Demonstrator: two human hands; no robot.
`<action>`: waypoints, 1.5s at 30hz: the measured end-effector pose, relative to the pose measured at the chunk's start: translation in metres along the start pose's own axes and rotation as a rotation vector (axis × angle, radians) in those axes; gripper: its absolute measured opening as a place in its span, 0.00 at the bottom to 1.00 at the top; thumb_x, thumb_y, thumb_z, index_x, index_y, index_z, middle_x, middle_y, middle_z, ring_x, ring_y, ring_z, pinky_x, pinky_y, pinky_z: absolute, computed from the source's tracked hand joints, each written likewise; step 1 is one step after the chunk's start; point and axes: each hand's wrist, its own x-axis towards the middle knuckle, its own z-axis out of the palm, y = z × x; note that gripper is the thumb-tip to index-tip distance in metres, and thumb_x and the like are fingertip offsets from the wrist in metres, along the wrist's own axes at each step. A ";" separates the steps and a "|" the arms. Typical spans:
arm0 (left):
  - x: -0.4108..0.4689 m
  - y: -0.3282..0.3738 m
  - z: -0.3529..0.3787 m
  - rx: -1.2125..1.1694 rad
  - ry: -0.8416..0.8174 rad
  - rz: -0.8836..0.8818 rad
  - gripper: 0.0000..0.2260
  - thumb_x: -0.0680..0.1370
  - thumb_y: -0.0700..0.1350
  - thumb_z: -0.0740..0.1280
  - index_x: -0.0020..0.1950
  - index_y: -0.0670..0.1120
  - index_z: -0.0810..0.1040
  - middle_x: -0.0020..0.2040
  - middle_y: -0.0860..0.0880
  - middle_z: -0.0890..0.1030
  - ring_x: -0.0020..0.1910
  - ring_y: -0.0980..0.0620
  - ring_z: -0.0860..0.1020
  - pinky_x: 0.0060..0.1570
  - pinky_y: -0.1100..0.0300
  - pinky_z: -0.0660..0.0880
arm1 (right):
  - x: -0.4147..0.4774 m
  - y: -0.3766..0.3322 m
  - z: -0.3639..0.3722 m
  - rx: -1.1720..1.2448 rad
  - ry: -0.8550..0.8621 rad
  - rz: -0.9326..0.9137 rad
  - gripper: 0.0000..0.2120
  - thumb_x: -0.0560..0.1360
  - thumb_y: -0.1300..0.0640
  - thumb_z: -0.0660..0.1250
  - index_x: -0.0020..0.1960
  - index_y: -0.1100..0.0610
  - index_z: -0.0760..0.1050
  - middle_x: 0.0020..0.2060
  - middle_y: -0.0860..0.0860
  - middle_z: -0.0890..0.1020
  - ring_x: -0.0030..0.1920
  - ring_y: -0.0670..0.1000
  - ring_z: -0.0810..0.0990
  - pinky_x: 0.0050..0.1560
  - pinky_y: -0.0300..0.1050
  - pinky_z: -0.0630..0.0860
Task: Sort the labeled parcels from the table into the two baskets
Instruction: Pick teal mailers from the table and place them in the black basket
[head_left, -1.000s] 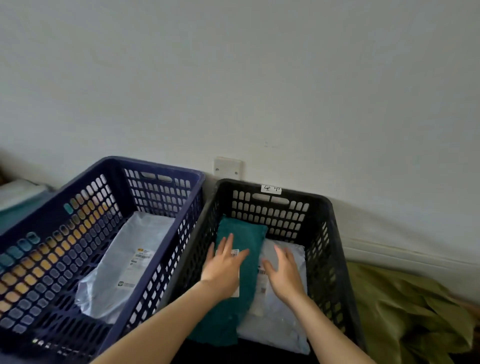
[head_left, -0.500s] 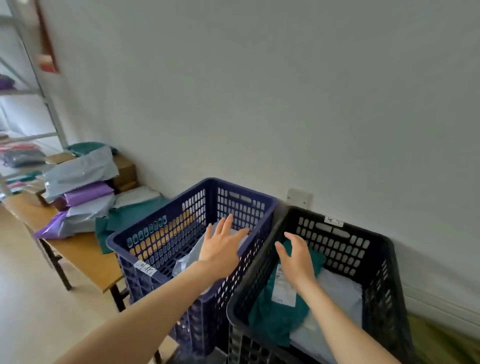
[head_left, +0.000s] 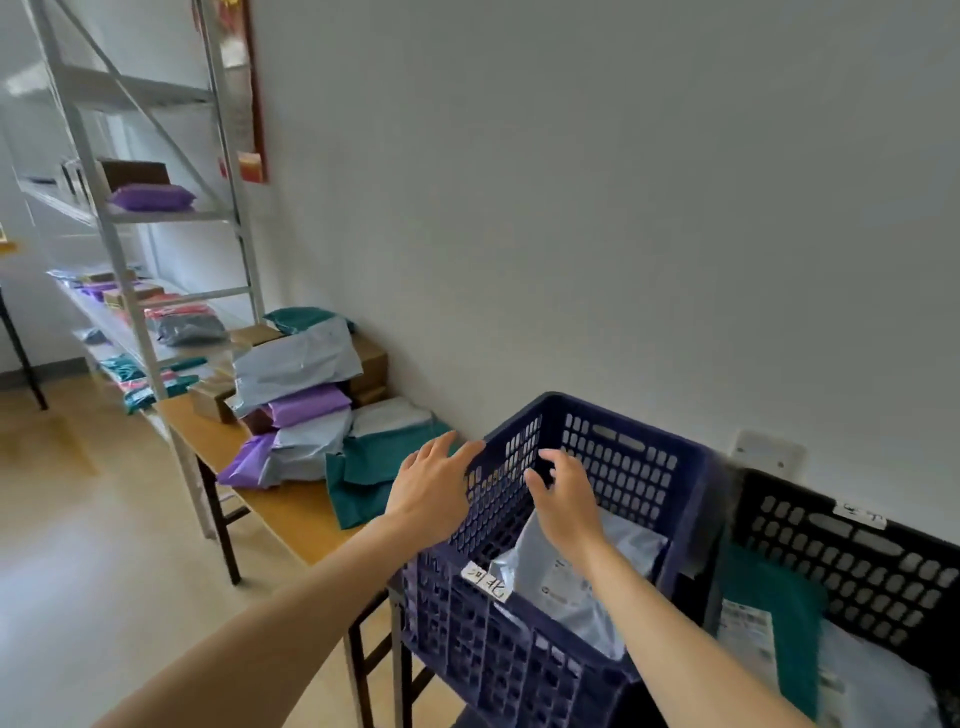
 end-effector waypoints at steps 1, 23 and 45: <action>0.004 -0.021 -0.004 -0.004 -0.014 -0.006 0.32 0.76 0.38 0.61 0.76 0.58 0.57 0.77 0.46 0.57 0.76 0.44 0.56 0.72 0.50 0.57 | 0.005 -0.010 0.017 0.002 -0.009 0.008 0.21 0.81 0.51 0.59 0.71 0.57 0.66 0.69 0.54 0.69 0.66 0.51 0.70 0.64 0.46 0.67; 0.059 -0.333 -0.005 -0.139 -0.178 -0.034 0.26 0.78 0.36 0.55 0.74 0.55 0.64 0.71 0.49 0.68 0.66 0.46 0.69 0.57 0.49 0.74 | 0.091 -0.099 0.290 -0.061 -0.210 0.282 0.21 0.79 0.59 0.62 0.70 0.57 0.66 0.67 0.57 0.69 0.64 0.56 0.73 0.59 0.48 0.73; 0.262 -0.403 0.133 -0.037 -0.513 0.080 0.23 0.80 0.39 0.55 0.74 0.54 0.64 0.73 0.48 0.66 0.68 0.45 0.68 0.54 0.54 0.74 | 0.225 0.025 0.408 0.116 -0.141 0.809 0.21 0.79 0.61 0.58 0.72 0.58 0.64 0.70 0.56 0.69 0.67 0.56 0.70 0.59 0.46 0.69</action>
